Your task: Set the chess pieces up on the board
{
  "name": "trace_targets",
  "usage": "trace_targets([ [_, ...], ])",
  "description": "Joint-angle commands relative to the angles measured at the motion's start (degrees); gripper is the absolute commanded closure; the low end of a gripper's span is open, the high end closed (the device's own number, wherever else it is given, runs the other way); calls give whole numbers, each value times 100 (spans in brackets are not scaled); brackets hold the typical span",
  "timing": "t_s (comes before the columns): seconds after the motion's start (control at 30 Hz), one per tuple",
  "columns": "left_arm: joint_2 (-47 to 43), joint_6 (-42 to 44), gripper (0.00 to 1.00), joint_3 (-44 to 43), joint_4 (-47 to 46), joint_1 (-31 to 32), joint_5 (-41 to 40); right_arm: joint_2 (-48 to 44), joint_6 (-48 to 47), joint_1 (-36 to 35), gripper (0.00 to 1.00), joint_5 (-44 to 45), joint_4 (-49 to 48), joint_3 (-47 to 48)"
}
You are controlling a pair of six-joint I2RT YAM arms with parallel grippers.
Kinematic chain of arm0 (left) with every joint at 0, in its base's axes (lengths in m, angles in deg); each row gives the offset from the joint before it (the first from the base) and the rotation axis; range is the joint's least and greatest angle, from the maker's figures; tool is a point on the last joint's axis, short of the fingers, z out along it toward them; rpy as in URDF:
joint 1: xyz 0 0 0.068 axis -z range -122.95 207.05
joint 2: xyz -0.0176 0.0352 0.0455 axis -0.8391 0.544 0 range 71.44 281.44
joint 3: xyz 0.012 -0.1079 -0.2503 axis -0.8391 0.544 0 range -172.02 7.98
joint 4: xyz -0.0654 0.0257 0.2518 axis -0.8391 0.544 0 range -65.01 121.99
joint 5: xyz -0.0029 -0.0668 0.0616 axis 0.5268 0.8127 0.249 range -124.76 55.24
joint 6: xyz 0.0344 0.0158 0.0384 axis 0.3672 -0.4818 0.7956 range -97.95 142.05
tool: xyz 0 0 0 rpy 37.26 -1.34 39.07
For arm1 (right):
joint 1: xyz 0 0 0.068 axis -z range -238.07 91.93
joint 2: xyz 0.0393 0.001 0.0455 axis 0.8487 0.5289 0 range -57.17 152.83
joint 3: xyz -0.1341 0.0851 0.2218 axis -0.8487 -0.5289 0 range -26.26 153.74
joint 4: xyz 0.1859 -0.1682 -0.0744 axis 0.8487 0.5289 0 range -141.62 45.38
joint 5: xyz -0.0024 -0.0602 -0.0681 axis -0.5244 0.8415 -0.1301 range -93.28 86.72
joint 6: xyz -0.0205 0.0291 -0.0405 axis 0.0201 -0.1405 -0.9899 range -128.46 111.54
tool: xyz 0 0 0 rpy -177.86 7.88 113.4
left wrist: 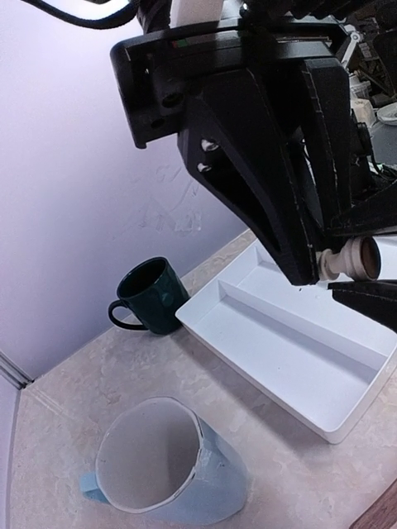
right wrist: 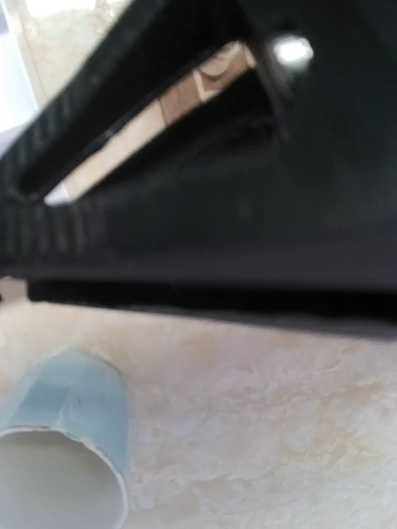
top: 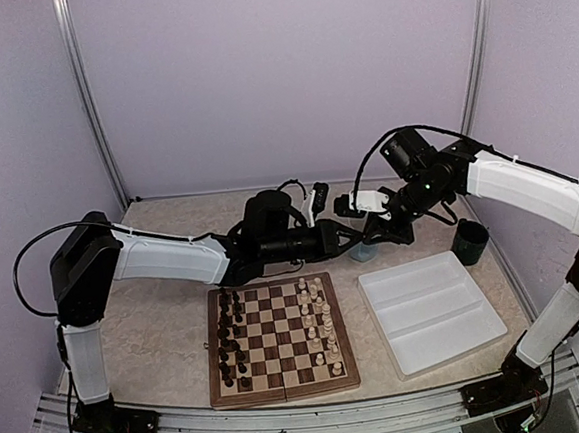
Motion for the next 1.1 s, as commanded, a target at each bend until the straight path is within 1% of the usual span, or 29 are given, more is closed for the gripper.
trace_targets([
  [0.0,66,-53,87,185,-513,-62,203,-35,256,-46,74,19,-258,183],
  [0.07,-32,-64,88,344,-785,-102,200,-179,445,81,63,-123,-402,173],
  [0.13,-195,-17,88,543,-1049,-129,136,-346,758,368,54,-630,-578,222],
  [0.17,-243,21,88,588,-1186,-134,100,-424,1009,564,51,-1002,-691,264],
  [0.23,-366,109,88,732,-1435,-137,-16,-542,1642,1040,49,-1959,-1014,232],
  [0.3,-428,255,88,749,-1604,-116,-65,-603,2279,1449,50,-3161,-1387,50],
  [0.43,-587,581,88,779,-1843,-17,-347,-464,3519,1761,52,-4710,-2127,-520],
  [0.5,-616,604,88,784,-1993,-12,-413,-471,4231,1775,51,-5233,-2687,-898],
  [0.63,-581,570,88,723,-2169,3,-473,-514,5334,1775,50,-5760,-3568,-1327],
  [0.77,-477,547,88,569,-2213,42,-454,-491,6066,1775,50,-5989,-4232,-1537],
  [0.87,-423,539,88,511,-2206,75,-455,-436,6230,1775,52,-6085,-4404,-1598],
  [1.07,-397,546,88,462,-2191,119,-433,-399,6253,1770,53,-5971,-4478,-1711],
])
